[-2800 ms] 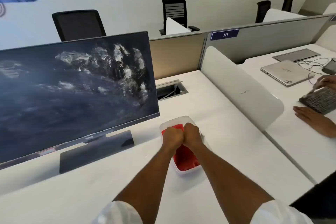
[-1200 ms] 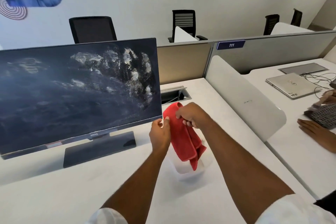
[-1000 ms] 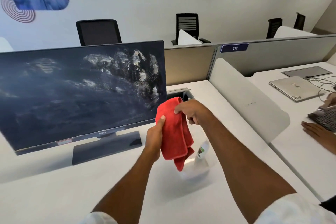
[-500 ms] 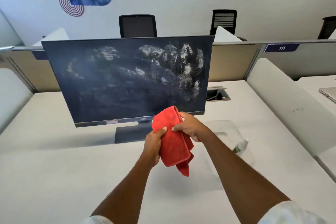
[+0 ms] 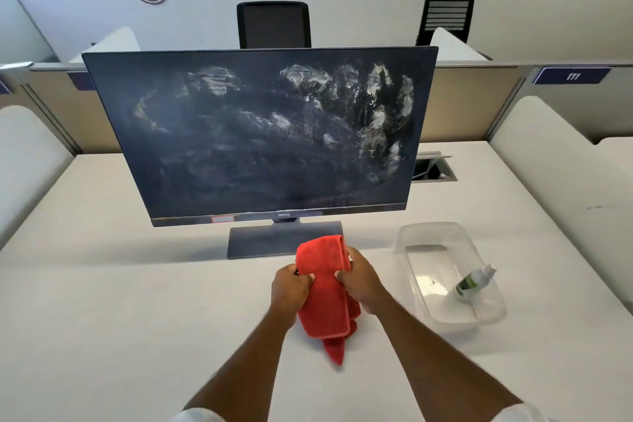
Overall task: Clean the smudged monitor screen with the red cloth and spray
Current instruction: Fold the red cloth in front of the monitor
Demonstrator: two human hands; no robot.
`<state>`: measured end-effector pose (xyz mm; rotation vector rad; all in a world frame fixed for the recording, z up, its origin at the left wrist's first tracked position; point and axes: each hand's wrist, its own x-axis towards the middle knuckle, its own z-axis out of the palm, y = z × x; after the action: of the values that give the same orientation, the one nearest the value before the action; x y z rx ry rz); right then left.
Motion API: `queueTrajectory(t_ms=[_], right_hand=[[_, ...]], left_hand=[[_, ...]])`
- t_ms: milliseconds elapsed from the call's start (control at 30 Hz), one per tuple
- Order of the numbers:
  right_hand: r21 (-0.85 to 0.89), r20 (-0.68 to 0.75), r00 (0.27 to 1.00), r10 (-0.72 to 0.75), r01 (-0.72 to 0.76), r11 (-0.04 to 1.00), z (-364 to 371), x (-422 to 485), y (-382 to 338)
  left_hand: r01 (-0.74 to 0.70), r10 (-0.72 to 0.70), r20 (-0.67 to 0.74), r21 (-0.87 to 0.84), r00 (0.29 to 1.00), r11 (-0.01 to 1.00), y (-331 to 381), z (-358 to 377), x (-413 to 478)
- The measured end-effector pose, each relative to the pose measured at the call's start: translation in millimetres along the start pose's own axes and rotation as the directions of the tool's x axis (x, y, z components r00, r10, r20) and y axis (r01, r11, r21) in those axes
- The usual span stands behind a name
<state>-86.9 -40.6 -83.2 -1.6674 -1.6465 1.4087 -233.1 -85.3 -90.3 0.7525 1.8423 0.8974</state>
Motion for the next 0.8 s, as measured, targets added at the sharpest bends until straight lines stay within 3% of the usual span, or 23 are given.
queueTrajectory(t_ms=[433,567,800], right_hand=[[-0.279,-0.05,0.998,-0.048,0.033,0.96,6,16,13],[-0.31,-0.052,0.998,-0.034,0.016,0.95,7,16,13],[-0.284,-0.053,0.998,-0.029,0.013,0.959,3,15,11]], left_hand=[[-0.14,0.145,0.012,0.358,0.989,0.923,-18,7,10],[-0.159,0.154,0.044,0.394,0.987,0.905,-18,6,10],[-0.171,0.116,0.184,0.316,0.976,0.933,-13,-2,6]])
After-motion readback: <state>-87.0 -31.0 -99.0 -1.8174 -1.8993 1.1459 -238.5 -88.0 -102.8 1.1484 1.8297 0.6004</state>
